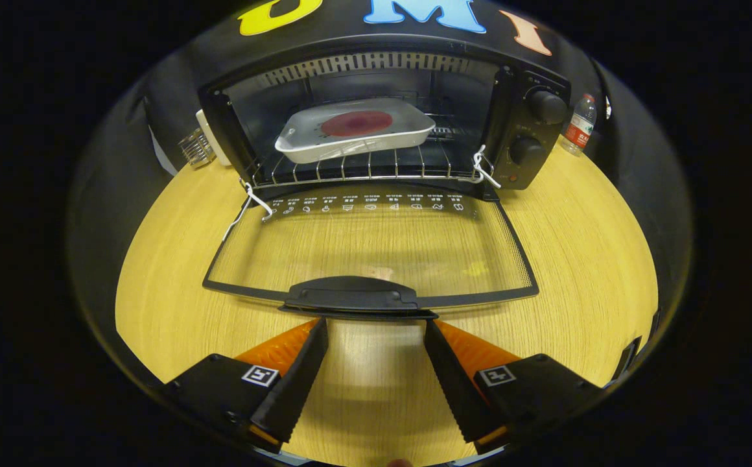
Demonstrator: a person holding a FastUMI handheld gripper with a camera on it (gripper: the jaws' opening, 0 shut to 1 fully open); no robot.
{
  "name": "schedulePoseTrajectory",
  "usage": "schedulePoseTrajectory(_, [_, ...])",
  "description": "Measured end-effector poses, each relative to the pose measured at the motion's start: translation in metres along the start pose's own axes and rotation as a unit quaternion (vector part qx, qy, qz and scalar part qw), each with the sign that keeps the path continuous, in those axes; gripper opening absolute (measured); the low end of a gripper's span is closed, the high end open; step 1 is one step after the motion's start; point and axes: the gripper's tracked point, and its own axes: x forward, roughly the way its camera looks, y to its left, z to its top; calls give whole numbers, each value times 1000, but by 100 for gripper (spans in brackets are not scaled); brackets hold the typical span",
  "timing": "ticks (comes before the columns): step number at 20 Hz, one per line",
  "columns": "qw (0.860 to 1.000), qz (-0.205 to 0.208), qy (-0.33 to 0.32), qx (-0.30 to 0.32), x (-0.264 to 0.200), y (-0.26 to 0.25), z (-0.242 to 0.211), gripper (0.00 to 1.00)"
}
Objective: Open the toaster oven, put the food inside, and close the toaster oven door.
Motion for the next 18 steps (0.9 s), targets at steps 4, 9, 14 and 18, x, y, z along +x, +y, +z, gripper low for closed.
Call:
schedulePoseTrajectory(4, [1000,-4,1,-5,-2,0,2,97])
schedulePoseTrajectory(9, [1000,-8,-22,-20,-14,0,6,97])
schedulePoseTrajectory(14, [999,-8,-49,-24,-28,1,13,96])
schedulePoseTrajectory(18, [997,-9,-66,-26,-39,1,18,97])
